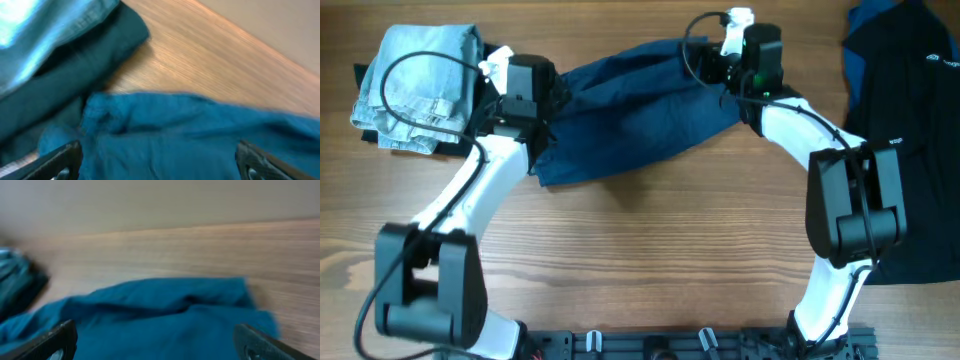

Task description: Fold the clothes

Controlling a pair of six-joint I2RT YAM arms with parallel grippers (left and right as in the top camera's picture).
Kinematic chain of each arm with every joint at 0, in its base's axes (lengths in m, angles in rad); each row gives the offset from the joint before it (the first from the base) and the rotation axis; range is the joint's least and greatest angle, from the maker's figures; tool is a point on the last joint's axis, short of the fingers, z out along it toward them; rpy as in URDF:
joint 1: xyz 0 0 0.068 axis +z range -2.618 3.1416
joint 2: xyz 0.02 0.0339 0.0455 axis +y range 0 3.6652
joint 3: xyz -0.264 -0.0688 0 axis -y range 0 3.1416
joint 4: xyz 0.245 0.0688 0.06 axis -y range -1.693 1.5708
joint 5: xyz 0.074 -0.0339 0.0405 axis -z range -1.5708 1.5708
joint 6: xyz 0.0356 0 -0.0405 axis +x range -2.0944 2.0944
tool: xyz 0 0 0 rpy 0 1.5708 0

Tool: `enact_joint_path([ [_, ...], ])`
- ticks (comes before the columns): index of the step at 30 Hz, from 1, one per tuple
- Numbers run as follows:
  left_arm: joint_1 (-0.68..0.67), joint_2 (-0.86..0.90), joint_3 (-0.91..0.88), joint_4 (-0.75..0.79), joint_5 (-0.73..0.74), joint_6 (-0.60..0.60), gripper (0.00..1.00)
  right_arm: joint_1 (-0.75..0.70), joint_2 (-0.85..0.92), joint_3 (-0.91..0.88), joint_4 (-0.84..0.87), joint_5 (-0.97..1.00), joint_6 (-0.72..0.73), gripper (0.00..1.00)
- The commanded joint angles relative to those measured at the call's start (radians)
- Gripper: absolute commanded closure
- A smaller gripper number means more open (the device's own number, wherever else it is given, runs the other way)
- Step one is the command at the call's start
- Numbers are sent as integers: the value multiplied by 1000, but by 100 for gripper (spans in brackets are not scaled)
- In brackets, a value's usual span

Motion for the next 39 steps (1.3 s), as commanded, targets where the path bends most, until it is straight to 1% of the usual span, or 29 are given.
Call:
enact_joint_path([
  [1, -22, -12, 16, -77, 182, 112, 5, 14, 0, 30, -99, -135, -75, 0],
  [3, -44, 6, 16, -77, 233, 216, 6, 13, 0, 30, -177, -135, -81, 0],
  [4, -60, 17, 16, -68, 263, 299, 7, 13, 0, 30, -210, -135, -81, 0],
  [5, -71, 23, 16, -63, 269, 351, 8, 13, 0, 30, -230, -135, -81, 0],
  [7, -92, 48, 16, -56, 269, 447, 9, 12, 0, 30, -266, -134, -81, 0],
  [9, -97, 89, 16, -57, 274, 504, 10, 12, 0, 30, -300, -119, -81, 0],
  [13, -97, 162, 16, -56, 340, 508, 16, 12, 0, 30, -340, -80, -80, 0],
  [15, -96, 208, 16, -35, 340, 508, 23, 12, 0, 30, -346, -73, -80, 0],
  [17, -96, 228, 16, -5, 335, 507, 40, 12, 0, 30, -346, -66, -80, 0],
  [18, -96, 233, 16, 18, 323, 507, 45, 12, 0, 30, -346, -64, -81, 0],
  [20, -94, 235, 16, 78, 257, 506, 48, 12, 0, 30, -347, -59, -80, 0],
  [21, -93, 235, 16, 124, 214, 506, 48, 12, 0, 30, -346, -59, -81, 0],
  [23, -84, 235, 16, 261, 112, 506, 41, 13, 0, 30, -346, -59, -78, 0],
  [26, -43, 235, 16, 438, 1, 506, 38, 13, 0, 30, -350, -76, -77, 0],
  [27, -27, 235, 16, 468, 2, 506, 38, 13, 0, 30, -352, -82, -78, 0],
  [29, 6, 235, 17, 502, 3, 494, 34, 13, 0, 30, -361, -82, -78, 0],
  [30, 15, 233, 19, 492, 3, 473, 28, 13, 0, 30, -362, -82, -81, 0],
  [31, 17, 225, 23, 446, 10, 445, 24, 13, 0, 30, -361, -78, -82, 0],
  [33, 7, 205, 33, 341, 29, 418, 20, 13, 0, 30, -359, -34, -87, 0],
  [34, -6, 186, 38, 272, 29, 398, 16, 13, 0, 30, -362, -1, -107, 0],
  [37, -46, 116, 40, 115, 29, 340, 13, 13, 0, 30, -391, 110, -111, 0],
  [39, -82, 56, 40, 22, 32, 329, 13, 12, 0, 30, -380, 117, -148, 1],
])
